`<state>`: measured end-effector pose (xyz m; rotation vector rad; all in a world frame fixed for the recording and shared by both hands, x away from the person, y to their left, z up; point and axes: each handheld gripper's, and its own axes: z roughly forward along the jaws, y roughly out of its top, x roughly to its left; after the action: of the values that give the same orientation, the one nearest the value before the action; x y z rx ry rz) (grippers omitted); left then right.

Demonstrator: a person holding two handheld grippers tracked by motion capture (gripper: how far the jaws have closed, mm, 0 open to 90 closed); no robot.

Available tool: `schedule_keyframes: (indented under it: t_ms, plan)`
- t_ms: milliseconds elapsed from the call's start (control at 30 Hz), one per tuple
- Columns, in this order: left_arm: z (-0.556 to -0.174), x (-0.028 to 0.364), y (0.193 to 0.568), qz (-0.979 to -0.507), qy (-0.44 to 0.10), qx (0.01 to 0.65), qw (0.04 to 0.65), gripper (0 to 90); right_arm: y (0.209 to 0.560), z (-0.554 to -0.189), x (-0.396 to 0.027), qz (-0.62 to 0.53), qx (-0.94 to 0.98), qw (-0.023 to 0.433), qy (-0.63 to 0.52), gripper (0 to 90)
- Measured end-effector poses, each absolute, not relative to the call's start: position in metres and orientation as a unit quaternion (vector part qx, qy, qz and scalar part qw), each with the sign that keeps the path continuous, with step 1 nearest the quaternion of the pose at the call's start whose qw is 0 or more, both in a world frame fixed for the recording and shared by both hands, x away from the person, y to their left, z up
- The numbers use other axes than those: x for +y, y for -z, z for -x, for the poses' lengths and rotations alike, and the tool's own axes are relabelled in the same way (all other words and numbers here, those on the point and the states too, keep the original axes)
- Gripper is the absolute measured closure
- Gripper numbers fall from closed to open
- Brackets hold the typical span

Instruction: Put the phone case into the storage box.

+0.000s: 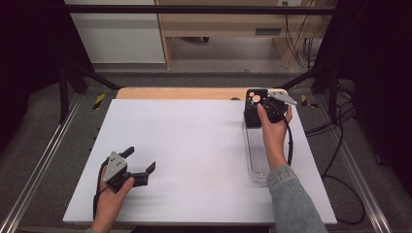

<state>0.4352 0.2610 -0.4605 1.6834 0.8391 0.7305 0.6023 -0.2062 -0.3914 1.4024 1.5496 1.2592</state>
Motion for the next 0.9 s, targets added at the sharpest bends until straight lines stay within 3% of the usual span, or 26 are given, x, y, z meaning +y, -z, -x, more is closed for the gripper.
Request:
schedule_keyframes:
  t_ms: [900]
  plan:
    - [-0.433,0.265,0.46,-0.694,-0.313,0.363,0.537,3.7,0.378,-0.579,-0.199,-0.51,0.605,0.31,-0.527,4.3]
